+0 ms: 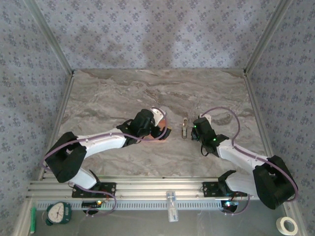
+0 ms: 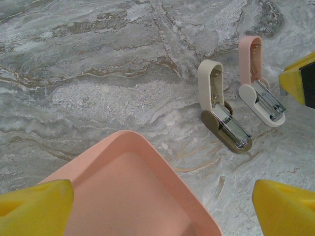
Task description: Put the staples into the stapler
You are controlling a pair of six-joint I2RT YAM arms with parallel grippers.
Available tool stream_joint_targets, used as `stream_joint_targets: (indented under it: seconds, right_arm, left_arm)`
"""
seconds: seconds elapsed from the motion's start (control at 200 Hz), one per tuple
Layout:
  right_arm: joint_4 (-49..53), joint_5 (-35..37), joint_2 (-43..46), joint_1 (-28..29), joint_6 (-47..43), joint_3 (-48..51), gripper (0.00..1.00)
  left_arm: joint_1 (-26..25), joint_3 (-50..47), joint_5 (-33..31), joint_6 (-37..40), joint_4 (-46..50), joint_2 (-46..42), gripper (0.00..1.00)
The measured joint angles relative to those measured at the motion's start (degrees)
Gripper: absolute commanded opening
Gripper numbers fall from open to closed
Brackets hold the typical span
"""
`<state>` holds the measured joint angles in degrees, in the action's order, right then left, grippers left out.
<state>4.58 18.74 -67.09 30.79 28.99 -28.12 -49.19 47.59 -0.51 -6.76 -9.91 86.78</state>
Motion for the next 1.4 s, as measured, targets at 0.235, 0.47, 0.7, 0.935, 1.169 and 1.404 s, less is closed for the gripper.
stream_joint_targets:
  seconds: [0.235, 0.47, 0.7, 0.935, 1.169, 1.404]
  right_arm:
    - [-0.15, 0.17, -2.49, 0.15, 0.61, 0.02, 0.16]
    - [-0.11, 0.59, -2.99, 1.14, 1.46, 0.02, 0.16]
    - [0.0, 2.05, -2.47, 2.91, 1.7, 0.02, 0.16]
    - [0.13, 2.97, 0.0, 3.13, 1.7, 0.02, 0.16]
    - [0.33, 2.97, 0.35, 3.17, 1.68, 0.02, 0.16]
    - [0.31, 2.93, -1.6, 3.17, 1.68, 0.02, 0.16]
  left_arm:
    - [1.49, -1.57, 0.0, 0.0, -0.37, -0.02, 0.93]
    - [1.95, -3.08, 0.0, -0.04, -0.72, -0.11, 0.93]
    - [1.95, -3.15, 0.07, -0.26, -2.75, -0.11, 0.93]
    - [1.97, -3.21, 0.04, -0.26, -3.45, -0.13, 0.93]
    - [2.67, -3.89, 0.02, -0.28, -3.69, -0.96, 0.94]
    - [3.41, -3.89, 0.04, -0.42, -3.67, -0.96, 0.94]
